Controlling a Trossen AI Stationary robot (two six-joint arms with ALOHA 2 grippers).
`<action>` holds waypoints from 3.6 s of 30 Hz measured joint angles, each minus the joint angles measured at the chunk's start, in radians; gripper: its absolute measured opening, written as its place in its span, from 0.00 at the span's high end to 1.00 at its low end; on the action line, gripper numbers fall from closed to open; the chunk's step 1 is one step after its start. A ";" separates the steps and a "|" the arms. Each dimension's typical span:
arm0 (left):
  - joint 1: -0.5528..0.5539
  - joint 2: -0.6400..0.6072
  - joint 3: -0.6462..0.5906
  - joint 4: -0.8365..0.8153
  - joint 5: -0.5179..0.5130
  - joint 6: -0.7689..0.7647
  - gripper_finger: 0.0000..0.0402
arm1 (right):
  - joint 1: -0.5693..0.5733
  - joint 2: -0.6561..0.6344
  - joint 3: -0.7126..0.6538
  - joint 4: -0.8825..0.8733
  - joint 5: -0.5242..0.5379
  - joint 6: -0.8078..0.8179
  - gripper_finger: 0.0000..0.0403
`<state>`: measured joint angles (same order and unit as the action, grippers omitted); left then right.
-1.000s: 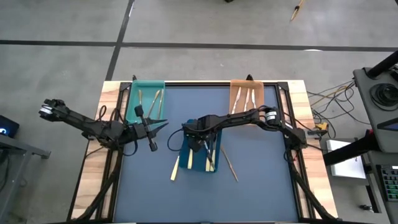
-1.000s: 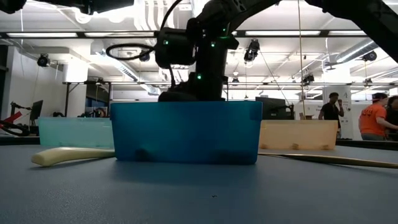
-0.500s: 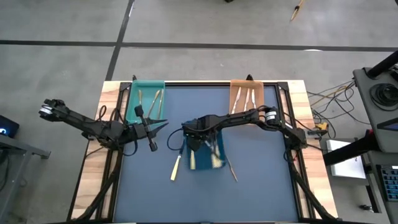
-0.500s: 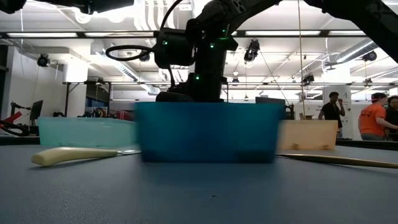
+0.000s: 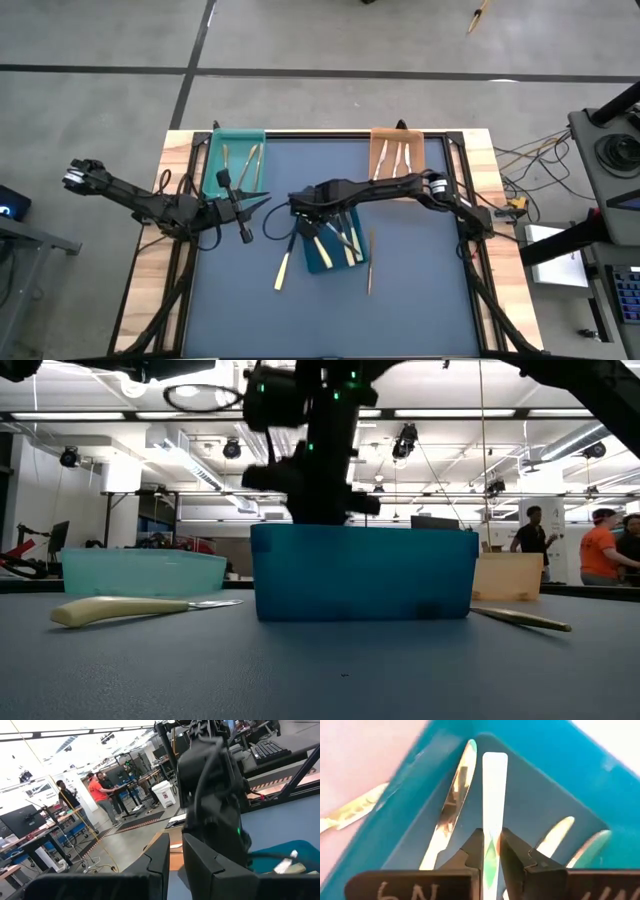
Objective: Sort silverware by color (type)
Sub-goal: Put the blue and white knife into the orange bin
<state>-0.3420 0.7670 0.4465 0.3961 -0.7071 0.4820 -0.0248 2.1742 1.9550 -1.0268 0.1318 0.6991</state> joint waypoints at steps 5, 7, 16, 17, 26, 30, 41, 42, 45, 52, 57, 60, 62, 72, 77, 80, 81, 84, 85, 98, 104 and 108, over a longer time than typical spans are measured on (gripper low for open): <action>0.000 0.000 0.000 0.000 0.000 0.000 0.91 | 0.031 -0.058 0.033 -0.018 0.010 -0.065 0.93; 0.000 0.000 0.000 0.002 0.000 0.000 0.91 | 0.048 -0.110 0.026 -0.017 0.049 -0.082 0.93; -0.001 -0.002 0.000 0.040 0.145 -0.003 0.91 | 0.162 -0.396 -0.160 0.173 0.317 -0.143 0.93; -0.001 -0.002 0.000 0.044 0.186 -0.004 0.91 | 0.177 -0.430 -0.198 0.232 0.337 -0.163 0.93; 0.000 0.001 0.000 0.140 0.463 -0.049 0.91 | 0.280 -0.676 -0.607 0.915 0.346 -0.526 0.93; 0.000 0.001 0.000 0.172 0.513 -0.097 0.91 | 0.310 -0.742 -0.777 1.207 0.194 -0.687 0.93; 0.000 0.143 0.000 0.414 0.672 -0.133 0.76 | 0.315 -0.758 -0.921 1.666 -0.182 -0.781 0.93; 0.000 0.168 0.000 0.450 0.674 -0.136 0.74 | 0.315 -0.751 -0.907 1.667 -0.188 -0.786 0.93; 0.004 0.243 0.000 0.553 0.673 -0.136 0.69 | 0.315 -0.733 -0.871 1.667 -0.192 -0.794 0.93; 0.030 0.407 0.080 0.623 0.772 -0.167 0.64 | 0.315 -0.692 -0.782 1.587 -0.193 -0.816 0.93; 0.060 0.537 0.172 0.608 0.805 -0.231 0.64 | 0.315 -0.676 -0.743 1.565 -0.280 -0.814 0.93; 0.078 0.592 0.200 0.606 0.865 -0.240 0.64 | 0.322 -0.677 -0.737 1.561 -0.290 -0.813 0.93; 0.093 0.624 0.220 0.603 0.944 -0.260 0.64 | 0.323 -0.678 -0.736 1.556 -0.294 -0.815 0.93; 0.134 0.771 0.323 0.603 1.118 -0.346 0.64 | 0.321 -0.678 -0.736 1.547 -0.294 -0.831 0.93; 0.135 0.819 0.361 0.605 1.146 -0.361 0.64 | 0.321 -0.678 -0.736 1.545 -0.294 -0.844 0.93; 0.135 0.836 0.373 0.605 1.170 -0.362 0.64 | 0.321 -0.678 -0.736 1.545 -0.296 -0.848 0.93; 0.135 0.841 0.376 0.606 1.171 -0.364 0.64 | 0.321 -0.678 -0.736 1.544 -0.296 -0.849 0.93; 0.135 0.848 0.378 0.605 1.171 -0.364 0.66 | 0.321 -0.678 -0.736 1.539 -0.297 -0.850 0.93; 0.135 0.848 0.378 0.605 1.171 -0.363 0.67 | 0.321 -0.678 -0.736 1.539 -0.297 -0.850 0.93; 0.136 0.836 0.378 0.624 1.171 -0.390 0.77 | 0.319 -0.678 -0.736 1.504 -0.296 -0.850 0.93; 0.136 0.835 0.378 0.624 1.170 -0.388 0.88 | 0.319 -0.678 -0.736 1.503 -0.296 -0.850 0.93; 0.138 0.835 0.378 0.624 1.169 -0.388 0.98 | 0.319 -0.678 -0.736 1.503 -0.297 -0.849 0.92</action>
<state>-0.2043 1.6024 0.8242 1.0206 0.4618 0.0940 0.2939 1.4960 1.2194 0.4763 -0.1653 -0.1499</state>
